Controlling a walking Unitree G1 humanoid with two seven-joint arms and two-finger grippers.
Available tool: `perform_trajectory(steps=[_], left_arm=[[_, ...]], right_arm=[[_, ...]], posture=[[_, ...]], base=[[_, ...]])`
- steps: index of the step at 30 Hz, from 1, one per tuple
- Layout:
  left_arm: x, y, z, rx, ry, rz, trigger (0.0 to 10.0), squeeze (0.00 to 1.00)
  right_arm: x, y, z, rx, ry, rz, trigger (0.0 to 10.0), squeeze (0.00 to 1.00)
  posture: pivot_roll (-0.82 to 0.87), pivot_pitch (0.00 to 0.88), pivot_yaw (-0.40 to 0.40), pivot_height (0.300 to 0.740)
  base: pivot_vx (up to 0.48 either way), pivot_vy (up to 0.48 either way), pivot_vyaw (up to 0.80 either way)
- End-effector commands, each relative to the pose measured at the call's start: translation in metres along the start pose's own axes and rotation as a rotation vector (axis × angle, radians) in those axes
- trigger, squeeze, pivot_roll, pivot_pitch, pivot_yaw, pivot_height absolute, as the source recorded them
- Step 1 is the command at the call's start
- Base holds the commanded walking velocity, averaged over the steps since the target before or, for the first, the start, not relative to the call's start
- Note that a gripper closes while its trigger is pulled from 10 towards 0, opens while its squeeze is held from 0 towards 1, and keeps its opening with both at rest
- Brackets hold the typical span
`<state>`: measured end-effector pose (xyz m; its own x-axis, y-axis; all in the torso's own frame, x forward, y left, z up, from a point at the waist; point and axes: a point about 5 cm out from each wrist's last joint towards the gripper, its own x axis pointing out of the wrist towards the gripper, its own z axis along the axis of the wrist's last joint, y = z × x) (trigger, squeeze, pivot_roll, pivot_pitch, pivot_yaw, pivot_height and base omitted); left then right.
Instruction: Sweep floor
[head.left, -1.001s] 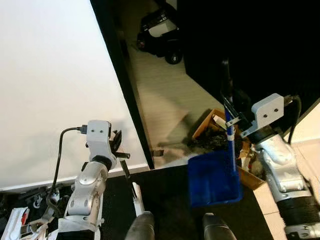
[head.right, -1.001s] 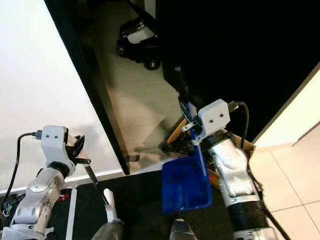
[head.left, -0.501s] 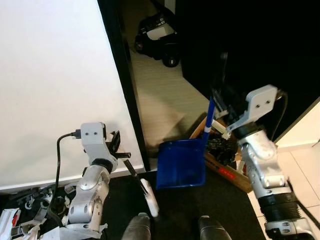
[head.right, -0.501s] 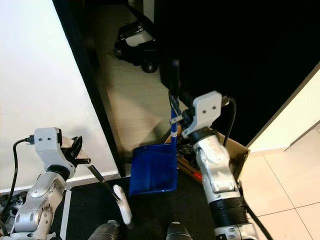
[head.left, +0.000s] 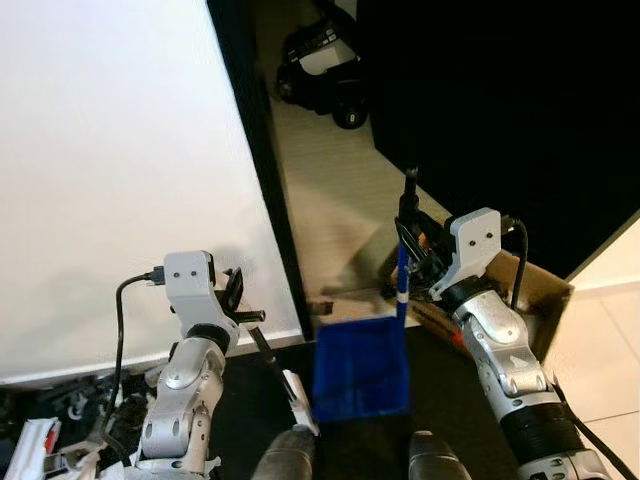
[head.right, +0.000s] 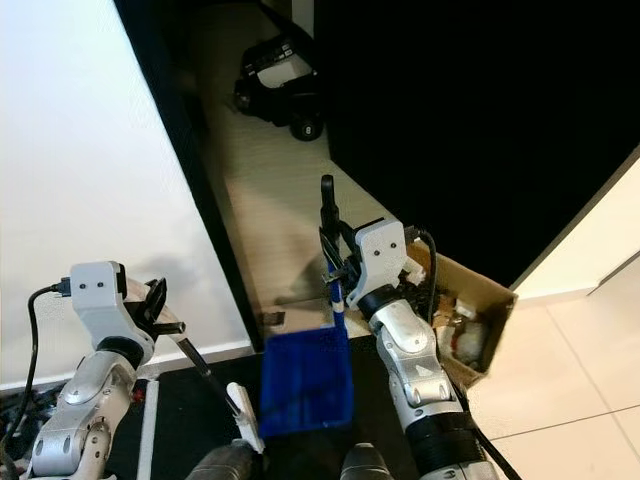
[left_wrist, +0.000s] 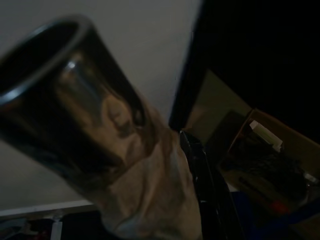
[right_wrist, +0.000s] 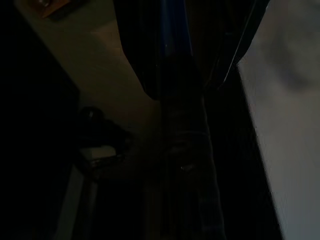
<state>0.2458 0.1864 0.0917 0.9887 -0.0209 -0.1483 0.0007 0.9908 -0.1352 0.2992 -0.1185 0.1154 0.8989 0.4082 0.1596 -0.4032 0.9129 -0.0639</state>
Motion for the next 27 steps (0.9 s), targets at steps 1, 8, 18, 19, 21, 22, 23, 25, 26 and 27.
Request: perform_trajectory(steps=[1,8,18,19,21,22,23,25,26,27], left_arm=[[-0.0019,-0.0006,0.0042,0.017,-0.017,0.003,10.0,0.0],[-0.0027,-0.0003,0.004,0.024,-0.013,0.005,10.0,0.0],[-0.0016,-0.0013,0.003,0.026,-0.008,0.001,10.0,0.0],[-0.0016,-0.0013,0.003,0.026,-0.008,0.001,10.0,0.0],[-0.0015,-0.0017,0.0028,0.027,-0.007,0.001,10.0,0.0],[-0.0015,-0.0017,0.0028,0.027,-0.007,0.001,10.0,0.0],[-0.0014,-0.0018,0.0028,0.028,-0.007,0.001,10.0,0.0],[-0.0014,-0.0018,0.0027,0.029,-0.007,0.001,10.0,0.0],[-0.0014,-0.0017,0.0027,0.029,-0.007,0.001,10.0,0.0],[-0.0013,-0.0017,0.0026,0.029,-0.007,0.001,10.0,0.0]], right_arm=[[0.0016,0.0026,0.0044,-0.008,-0.033,0.014,10.0,0.0],[0.0019,0.0013,0.003,-0.015,-0.028,0.013,10.0,0.0],[0.001,0.0018,0.0011,-0.015,-0.025,0.014,10.0,0.0],[0.001,0.0018,0.0011,-0.015,-0.025,0.014,10.0,0.0],[0.001,0.0014,0.0007,-0.015,-0.025,0.014,10.0,0.0],[0.001,0.0014,0.0007,-0.015,-0.025,0.014,10.0,0.0],[0.0006,0.0013,0.0002,-0.016,-0.024,0.015,10.0,0.0],[0.0001,0.0013,-0.0005,-0.017,-0.021,0.016,10.0,0.0],[0.0,0.0013,-0.0008,-0.018,-0.02,0.016,10.0,0.0],[0.0,0.0012,-0.0011,-0.018,-0.019,0.016,10.0,0.0]], posture=[[0.11,0.068,0.03,0.74],[0.11,0.07,0.031,0.74],[0.11,0.07,0.033,0.74],[0.11,0.07,0.033,0.74],[0.11,0.07,0.033,0.74],[0.11,0.07,0.033,0.74],[0.11,0.07,0.032,0.74],[0.11,0.07,0.032,0.74],[0.11,0.07,0.032,0.74],[0.11,0.069,0.032,0.74]], base=[[0.0,0.48,0.0],[0.0,0.48,0.0],[0.0,0.48,0.0],[0.0,0.48,0.0],[0.0,0.48,0.0],[0.0,0.48,0.0],[0.0,0.48,0.0],[0.0,0.48,0.0],[0.0,0.48,0.0],[0.0,0.48,0.0]])
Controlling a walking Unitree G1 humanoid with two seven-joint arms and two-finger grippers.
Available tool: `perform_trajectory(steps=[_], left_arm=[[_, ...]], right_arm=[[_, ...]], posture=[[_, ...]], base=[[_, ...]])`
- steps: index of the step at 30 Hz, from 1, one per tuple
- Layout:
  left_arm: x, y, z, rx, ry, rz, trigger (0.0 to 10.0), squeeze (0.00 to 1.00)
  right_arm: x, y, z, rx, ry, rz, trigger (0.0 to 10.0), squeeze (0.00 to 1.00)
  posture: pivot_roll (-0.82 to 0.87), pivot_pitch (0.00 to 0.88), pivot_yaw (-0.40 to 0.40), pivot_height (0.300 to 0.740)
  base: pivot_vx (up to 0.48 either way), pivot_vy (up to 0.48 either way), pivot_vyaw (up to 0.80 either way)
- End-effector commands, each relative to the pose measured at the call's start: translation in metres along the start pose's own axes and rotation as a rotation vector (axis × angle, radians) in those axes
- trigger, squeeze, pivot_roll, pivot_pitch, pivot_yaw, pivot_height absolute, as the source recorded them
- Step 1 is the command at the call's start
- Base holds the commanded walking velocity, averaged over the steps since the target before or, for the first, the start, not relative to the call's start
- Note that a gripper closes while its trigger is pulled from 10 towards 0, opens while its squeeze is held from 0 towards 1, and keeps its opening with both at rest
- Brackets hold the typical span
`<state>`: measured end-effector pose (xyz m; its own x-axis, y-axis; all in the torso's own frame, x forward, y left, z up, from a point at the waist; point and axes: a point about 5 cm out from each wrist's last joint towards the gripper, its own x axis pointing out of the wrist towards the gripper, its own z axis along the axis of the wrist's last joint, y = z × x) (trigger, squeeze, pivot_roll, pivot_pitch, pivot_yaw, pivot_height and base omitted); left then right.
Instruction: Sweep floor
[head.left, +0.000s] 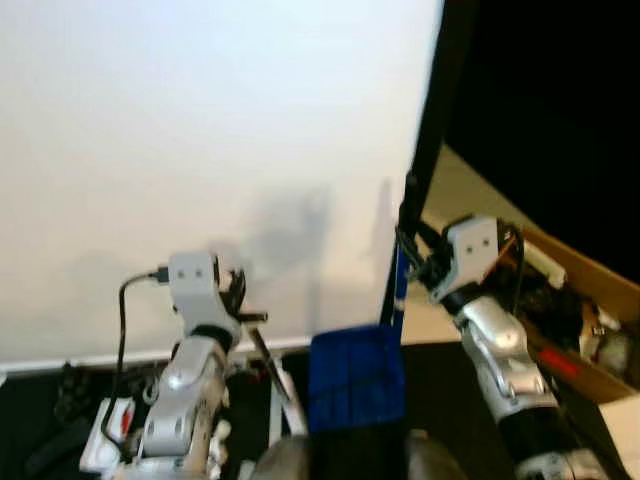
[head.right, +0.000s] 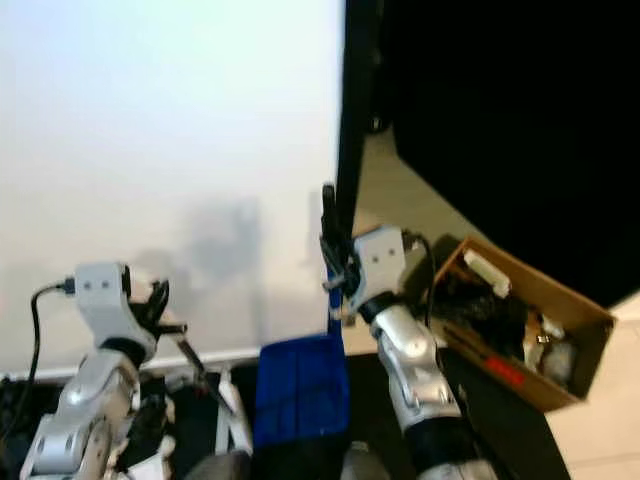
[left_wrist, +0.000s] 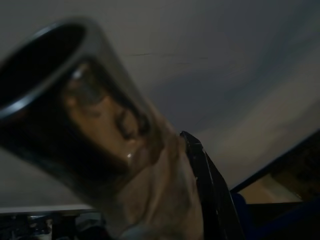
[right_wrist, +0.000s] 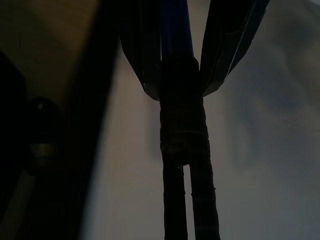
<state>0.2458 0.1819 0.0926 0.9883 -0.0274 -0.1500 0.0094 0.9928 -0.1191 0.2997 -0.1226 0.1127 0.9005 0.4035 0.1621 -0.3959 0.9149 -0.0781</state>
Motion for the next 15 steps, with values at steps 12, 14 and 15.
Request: perform_trajectory(steps=[12,14,15], left_arm=[[-0.002,0.003,0.003,0.029,-0.019,0.002,10.0,0.0],[-0.002,0.003,0.003,0.031,-0.019,0.002,10.0,0.0],[-0.003,0.004,0.003,0.034,-0.018,0.003,10.0,0.0]], right_arm=[[-0.001,-0.003,-0.005,-0.037,0.017,0.023,10.0,0.0],[-0.002,-0.004,-0.006,-0.041,0.023,0.024,10.0,0.0],[-0.003,-0.006,-0.008,-0.055,0.035,0.029,10.0,0.0]], posture=[[0.1,0.068,0.032,0.74],[0.11,0.07,0.035,0.74],[0.11,0.07,0.035,0.74]], base=[[0.0,0.193,0.0],[0.0,0.0,0.0],[0.0,0.0,0.0]])
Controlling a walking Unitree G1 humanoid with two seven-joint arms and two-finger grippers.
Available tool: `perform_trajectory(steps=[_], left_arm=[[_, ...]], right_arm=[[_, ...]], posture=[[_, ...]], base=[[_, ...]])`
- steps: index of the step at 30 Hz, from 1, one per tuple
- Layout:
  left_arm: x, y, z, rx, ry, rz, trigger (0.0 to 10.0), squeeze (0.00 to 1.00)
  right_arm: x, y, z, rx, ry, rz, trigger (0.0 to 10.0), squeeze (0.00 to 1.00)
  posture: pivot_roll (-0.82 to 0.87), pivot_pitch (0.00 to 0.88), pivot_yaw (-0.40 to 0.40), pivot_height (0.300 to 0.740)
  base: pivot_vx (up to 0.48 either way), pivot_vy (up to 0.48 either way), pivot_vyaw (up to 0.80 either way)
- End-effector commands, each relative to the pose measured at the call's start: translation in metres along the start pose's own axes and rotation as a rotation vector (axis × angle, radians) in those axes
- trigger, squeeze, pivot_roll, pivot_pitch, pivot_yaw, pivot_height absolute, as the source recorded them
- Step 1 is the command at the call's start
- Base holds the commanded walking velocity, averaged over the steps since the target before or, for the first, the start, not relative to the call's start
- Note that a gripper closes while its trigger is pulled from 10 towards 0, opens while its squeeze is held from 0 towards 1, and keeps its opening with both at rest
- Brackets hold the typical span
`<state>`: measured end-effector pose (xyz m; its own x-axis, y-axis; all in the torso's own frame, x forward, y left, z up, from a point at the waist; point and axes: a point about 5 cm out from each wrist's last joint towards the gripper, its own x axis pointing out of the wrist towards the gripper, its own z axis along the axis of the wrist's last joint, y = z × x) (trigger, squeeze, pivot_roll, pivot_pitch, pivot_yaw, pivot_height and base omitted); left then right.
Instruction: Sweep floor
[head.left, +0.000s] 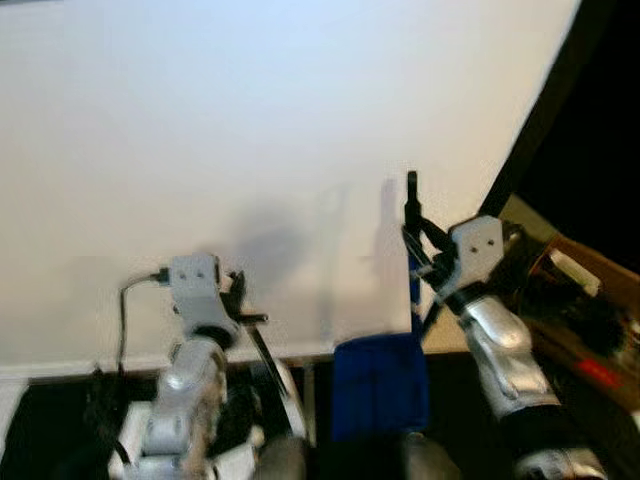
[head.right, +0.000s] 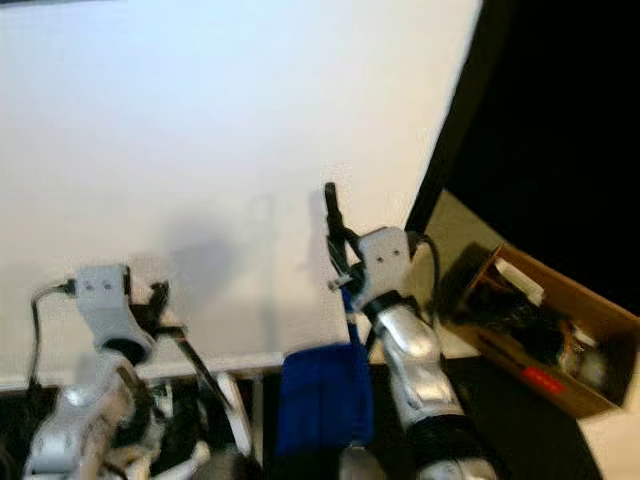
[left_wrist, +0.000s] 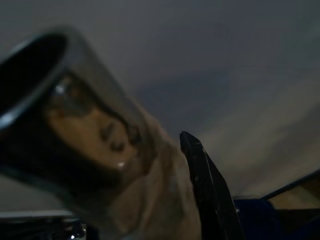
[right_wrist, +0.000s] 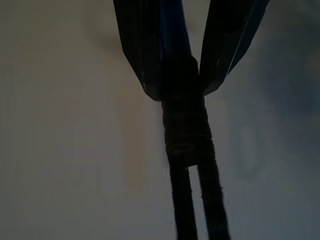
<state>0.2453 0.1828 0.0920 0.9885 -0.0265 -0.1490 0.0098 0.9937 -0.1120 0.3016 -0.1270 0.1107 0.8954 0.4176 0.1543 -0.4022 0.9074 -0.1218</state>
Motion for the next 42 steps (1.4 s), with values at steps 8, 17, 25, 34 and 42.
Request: perform_trajectory(steps=[8,17,25,34,42], left_arm=[[-0.003,0.005,0.003,0.038,-0.013,0.004,10.0,0.0],[-0.013,0.033,0.011,0.155,-0.032,0.029,10.0,0.0],[-0.028,0.078,0.046,0.377,-0.068,-0.067,10.0,0.0],[-0.041,0.11,0.068,0.475,-0.079,-0.033,10.0,0.0],[-0.049,0.116,0.066,0.498,-0.061,-0.029,10.0,0.0]], right_arm=[[-0.006,-0.005,-0.011,-0.041,0.054,0.029,10.0,0.0],[-0.019,-0.016,-0.028,-0.128,0.134,0.062,10.0,0.0],[-0.011,-0.028,-0.024,-0.088,0.113,0.008,10.0,0.0],[-0.015,-0.026,-0.04,-0.071,0.163,0.023,10.0,0.0],[-0.016,-0.02,-0.034,-0.021,0.176,0.156,10.0,0.0]], posture=[[0.11,0.072,0.038,0.74],[0.12,0.081,0.047,0.74],[0.15,0.133,0.053,0.74],[0.19,0.23,0.073,0.74],[0.2,0.263,0.07,0.74]], base=[[0.0,0.0,0.0],[0.0,0.0,0.0],[0.0,0.0,0.0],[0.0,0.0,0.0],[0.0,0.0,0.0]])
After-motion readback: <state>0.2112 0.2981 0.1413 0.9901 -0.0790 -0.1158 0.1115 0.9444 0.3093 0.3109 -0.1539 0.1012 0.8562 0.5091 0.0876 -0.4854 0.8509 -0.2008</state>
